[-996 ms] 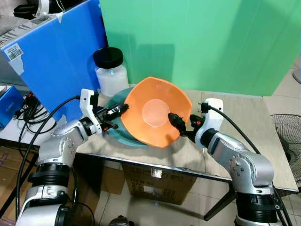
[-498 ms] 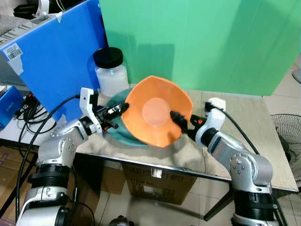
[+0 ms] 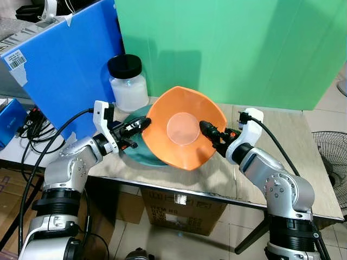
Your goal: Setting the table
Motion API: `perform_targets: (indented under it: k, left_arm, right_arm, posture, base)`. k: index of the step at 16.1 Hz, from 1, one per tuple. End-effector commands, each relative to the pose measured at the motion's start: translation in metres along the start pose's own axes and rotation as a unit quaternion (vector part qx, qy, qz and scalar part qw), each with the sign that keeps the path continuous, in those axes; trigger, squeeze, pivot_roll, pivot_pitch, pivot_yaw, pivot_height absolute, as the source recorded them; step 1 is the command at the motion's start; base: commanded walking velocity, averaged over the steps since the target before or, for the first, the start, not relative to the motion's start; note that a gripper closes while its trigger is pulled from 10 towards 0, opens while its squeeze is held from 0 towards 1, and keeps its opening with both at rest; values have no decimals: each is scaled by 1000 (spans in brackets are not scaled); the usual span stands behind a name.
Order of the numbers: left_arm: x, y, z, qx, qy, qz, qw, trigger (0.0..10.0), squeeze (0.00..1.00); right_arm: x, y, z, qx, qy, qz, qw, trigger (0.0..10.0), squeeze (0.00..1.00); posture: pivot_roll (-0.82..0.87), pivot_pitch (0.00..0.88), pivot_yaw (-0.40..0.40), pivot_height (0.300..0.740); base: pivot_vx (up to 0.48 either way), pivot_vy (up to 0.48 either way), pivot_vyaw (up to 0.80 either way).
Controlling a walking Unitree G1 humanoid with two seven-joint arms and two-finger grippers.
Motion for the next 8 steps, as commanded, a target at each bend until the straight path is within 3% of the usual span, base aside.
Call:
perform_targets:
  k: [1,3,8]
  left_arm:
    - [4,2,14,14,13,-9,1000,0,0]
    - [4,3,18,21,11,-11,1000,0,0]
    - [11,5,28,39,7,-29,999,0,0]
  right_arm:
    - [0,2,1,-1,2,-1,1000,0,0]
    - [2,2,-1,-5,0,-2,1000,0,0]
    - [-11,2,12,26,19,28,999,0,0]
  posture:
    - [69,0,32,740]
    - [69,0,33,740]
    - [68,0,36,740]
  base:
    - [0,0,0]
    - [0,0,0]
    - [0,0,0]
Point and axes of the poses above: a point about 5 cm out from each wrist's last joint towards the gripper, its own y axis pointing out of the wrist towards the gripper, its own z axis along the axis of the wrist's last joint, x = y × z, the point moved 5 cm from there along y, pointing out of the wrist towards the gripper, and after that the axes turned 2 degrees about y, right-handed, at the moved point
